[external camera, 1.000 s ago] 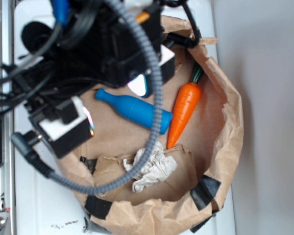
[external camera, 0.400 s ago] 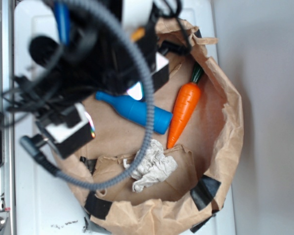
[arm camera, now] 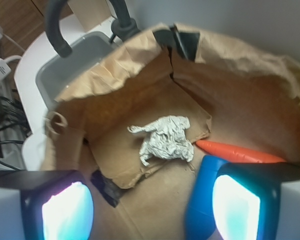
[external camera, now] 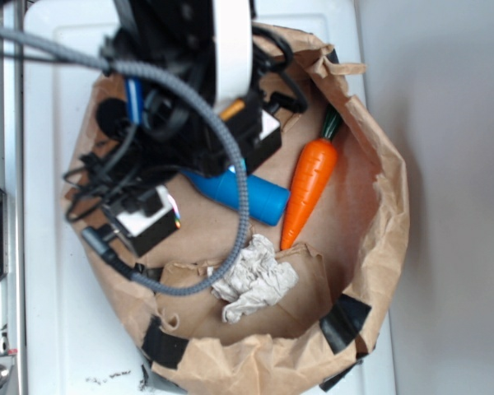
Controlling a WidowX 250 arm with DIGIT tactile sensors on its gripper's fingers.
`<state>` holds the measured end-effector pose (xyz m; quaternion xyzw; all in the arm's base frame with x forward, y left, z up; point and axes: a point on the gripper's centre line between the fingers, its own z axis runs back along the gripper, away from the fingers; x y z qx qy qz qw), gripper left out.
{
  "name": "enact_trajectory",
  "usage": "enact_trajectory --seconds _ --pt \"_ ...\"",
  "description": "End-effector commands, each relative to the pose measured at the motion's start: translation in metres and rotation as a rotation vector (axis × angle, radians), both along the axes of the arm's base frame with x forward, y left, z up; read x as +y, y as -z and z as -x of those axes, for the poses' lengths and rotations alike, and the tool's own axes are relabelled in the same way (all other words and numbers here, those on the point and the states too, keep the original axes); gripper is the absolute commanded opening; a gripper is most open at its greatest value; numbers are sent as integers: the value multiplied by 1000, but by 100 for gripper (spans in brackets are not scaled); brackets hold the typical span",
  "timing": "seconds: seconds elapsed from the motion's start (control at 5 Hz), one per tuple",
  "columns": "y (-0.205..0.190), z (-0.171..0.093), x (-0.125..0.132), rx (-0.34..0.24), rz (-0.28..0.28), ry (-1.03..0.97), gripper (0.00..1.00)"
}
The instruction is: Grab the white paper.
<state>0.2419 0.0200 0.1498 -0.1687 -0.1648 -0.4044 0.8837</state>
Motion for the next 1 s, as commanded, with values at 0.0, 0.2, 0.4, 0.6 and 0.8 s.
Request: enact_trajectory --seconds 0.0,0.2,0.4,0.6,0.8 --pt "27 -7 -6 -45 -74 -15 100" --pt "39 -3 -20 -46 -101 -2 100" --pt "43 6 -46 -48 -93 61 100" --pt "48 0 -65 -24 -114 57 100" --pt "49 -10 -74 -4 -125 35 100"
